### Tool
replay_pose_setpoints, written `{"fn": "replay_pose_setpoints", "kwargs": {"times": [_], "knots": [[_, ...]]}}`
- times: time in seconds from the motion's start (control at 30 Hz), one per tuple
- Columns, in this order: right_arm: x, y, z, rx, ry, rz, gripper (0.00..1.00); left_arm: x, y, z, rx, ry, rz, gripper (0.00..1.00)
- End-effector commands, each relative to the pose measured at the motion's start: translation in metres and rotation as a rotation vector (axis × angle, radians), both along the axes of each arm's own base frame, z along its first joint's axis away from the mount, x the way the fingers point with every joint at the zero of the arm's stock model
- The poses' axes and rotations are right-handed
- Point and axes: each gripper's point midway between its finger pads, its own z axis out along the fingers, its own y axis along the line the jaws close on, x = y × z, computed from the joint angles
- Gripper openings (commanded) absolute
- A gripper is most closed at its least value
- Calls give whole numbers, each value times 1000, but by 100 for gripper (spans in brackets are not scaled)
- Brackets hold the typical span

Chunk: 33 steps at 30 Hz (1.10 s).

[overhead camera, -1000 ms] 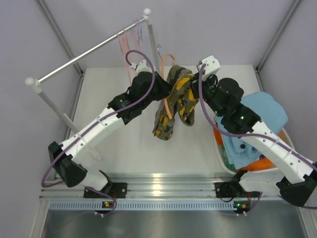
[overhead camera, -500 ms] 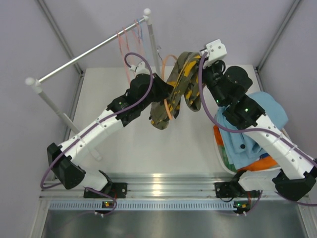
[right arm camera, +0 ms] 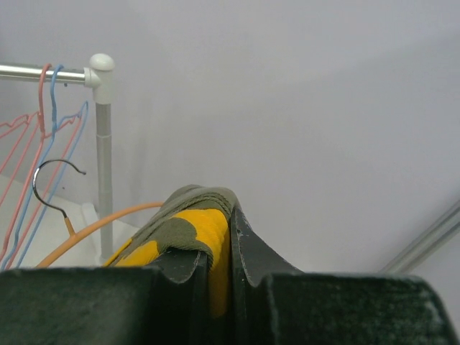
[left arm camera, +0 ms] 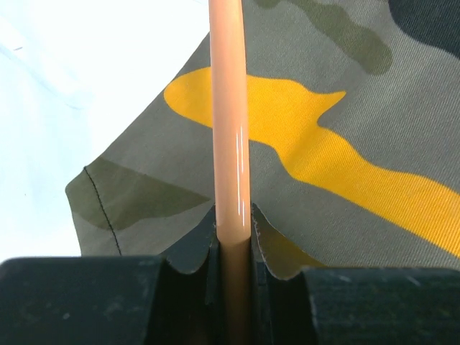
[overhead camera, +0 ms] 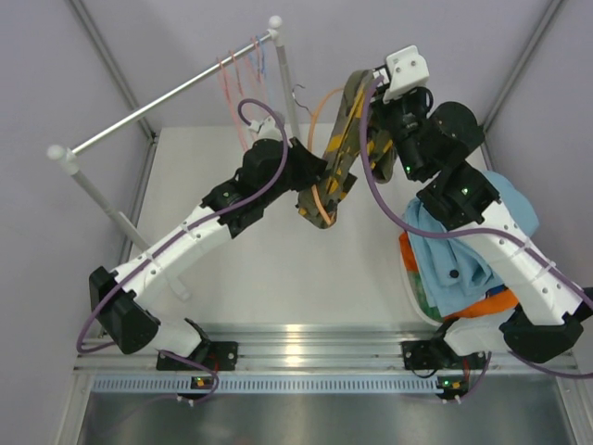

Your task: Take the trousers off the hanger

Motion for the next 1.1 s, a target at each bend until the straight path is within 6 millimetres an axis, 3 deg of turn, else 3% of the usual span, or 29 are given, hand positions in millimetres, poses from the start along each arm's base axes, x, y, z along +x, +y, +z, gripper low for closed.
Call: {"fn": "replay_pose_setpoints", "kwargs": {"times": [0.0, 0.37, 0.57, 0.87, 1.07], "knots": [[-87, -105, 170, 471, -500, -101, 0, -18, 22, -78, 269, 133, -48, 0], [-80, -84, 199, 506, -575, -28, 0, -32, 6, -99, 333, 219, -149, 0], [-87, -93, 223, 491, -655, -77, 0, -42, 22, -117, 416, 246, -159, 0], [-102, -108, 241, 504, -739, -124, 0, -49, 43, -139, 492, 274, -124, 0], [-109, -114, 236, 491, -727, -122, 0, -46, 33, -133, 449, 247, -147, 0]]}}
